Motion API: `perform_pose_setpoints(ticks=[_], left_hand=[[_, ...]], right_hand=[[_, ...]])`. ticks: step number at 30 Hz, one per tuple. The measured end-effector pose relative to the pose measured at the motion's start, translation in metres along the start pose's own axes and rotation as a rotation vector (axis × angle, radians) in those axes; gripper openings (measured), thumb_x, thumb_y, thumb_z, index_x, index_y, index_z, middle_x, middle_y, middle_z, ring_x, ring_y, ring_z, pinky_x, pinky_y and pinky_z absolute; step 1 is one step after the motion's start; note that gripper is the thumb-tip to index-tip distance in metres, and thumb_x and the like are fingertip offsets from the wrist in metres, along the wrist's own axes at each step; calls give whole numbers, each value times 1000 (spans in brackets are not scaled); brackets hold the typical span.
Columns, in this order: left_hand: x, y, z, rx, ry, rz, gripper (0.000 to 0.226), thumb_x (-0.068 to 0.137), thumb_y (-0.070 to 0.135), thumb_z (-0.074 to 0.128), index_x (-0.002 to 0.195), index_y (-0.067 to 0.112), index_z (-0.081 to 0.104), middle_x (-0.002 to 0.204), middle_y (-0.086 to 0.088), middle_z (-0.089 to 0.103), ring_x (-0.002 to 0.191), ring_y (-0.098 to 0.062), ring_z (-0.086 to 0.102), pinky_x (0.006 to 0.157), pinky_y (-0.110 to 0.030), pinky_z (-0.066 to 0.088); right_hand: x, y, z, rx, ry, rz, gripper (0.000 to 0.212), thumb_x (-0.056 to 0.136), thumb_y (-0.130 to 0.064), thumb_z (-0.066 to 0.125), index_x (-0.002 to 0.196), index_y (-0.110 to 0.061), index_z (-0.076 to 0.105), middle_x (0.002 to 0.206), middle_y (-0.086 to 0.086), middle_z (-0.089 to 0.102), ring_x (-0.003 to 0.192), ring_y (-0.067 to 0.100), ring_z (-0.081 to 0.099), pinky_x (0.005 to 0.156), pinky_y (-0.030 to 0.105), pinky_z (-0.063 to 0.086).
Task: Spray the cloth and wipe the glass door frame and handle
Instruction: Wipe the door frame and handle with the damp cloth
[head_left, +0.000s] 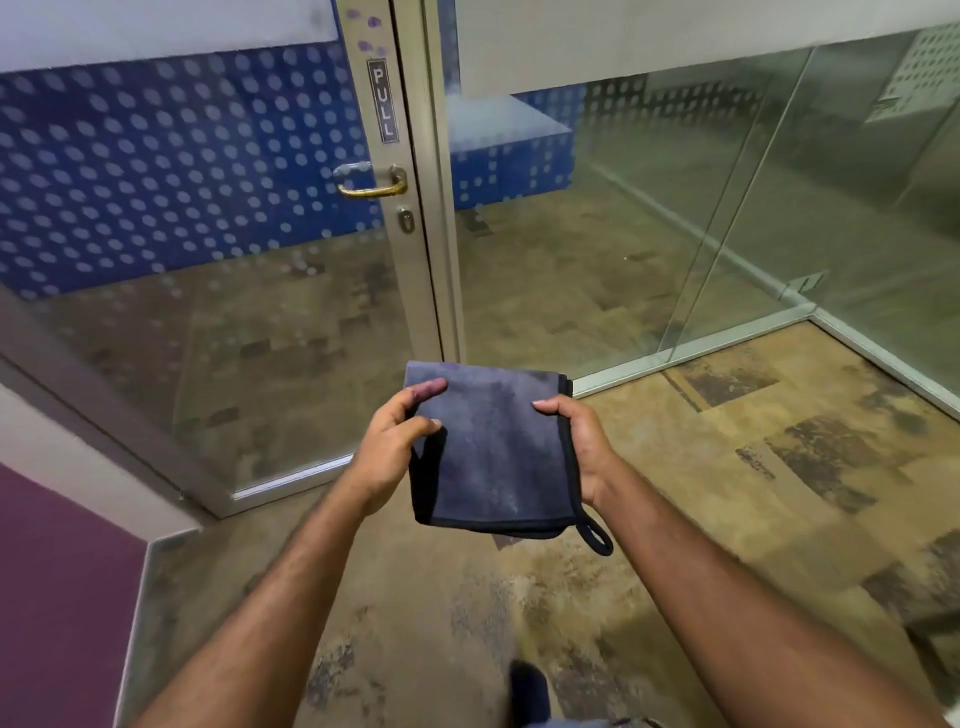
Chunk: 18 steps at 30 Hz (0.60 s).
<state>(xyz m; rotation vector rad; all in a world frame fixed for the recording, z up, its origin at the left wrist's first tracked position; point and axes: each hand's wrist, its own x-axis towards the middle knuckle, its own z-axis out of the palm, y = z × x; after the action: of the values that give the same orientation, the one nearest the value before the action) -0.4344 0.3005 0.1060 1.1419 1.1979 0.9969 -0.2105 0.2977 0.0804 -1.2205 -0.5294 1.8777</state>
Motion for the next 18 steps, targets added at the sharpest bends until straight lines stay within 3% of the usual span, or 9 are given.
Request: perform_pose_setpoints(ticks=[3, 5, 9, 13, 18], left_hand=[[28, 5, 0, -14, 28, 17, 54, 93, -11, 51, 133, 24, 57, 126, 7, 61, 120, -20, 56, 101, -39, 47], [50, 7, -4, -22, 74, 44, 61, 93, -11, 53, 142, 25, 44, 131, 8, 58, 122, -17, 55, 103, -36, 47], [88, 13, -9, -36, 165, -41, 78, 96, 5, 60, 157, 23, 14, 124, 4, 63, 120, -21, 61, 104, -43, 49], [119, 16, -25, -203, 128, -149, 42, 98, 20, 59, 138, 9, 54, 124, -10, 71, 117, -30, 66, 89, -39, 56], [157, 12, -60, -209, -80, -303, 40, 87, 43, 69, 120, 21, 75, 126, -5, 72, 117, -21, 68, 97, -41, 49]], right_hand=[[27, -22, -1, -7, -2, 16, 28, 73, -37, 66, 81, -14, 81, 83, 7, 76, 68, 25, 72, 63, 29, 56], [44, -38, 2, -12, -14, 31, 28, 73, -37, 66, 81, -14, 80, 83, 7, 75, 68, 25, 72, 63, 29, 57], [77, -64, 10, -21, -37, 50, 28, 73, -37, 65, 81, -14, 79, 83, 8, 74, 68, 26, 71, 66, 30, 55], [106, -76, 19, -42, -25, 66, 28, 74, -39, 64, 76, -15, 80, 80, 7, 74, 65, 25, 70, 65, 30, 54], [140, -87, 39, -54, -34, 78, 29, 70, -39, 66, 77, -14, 80, 80, 7, 75, 66, 24, 71, 67, 31, 53]])
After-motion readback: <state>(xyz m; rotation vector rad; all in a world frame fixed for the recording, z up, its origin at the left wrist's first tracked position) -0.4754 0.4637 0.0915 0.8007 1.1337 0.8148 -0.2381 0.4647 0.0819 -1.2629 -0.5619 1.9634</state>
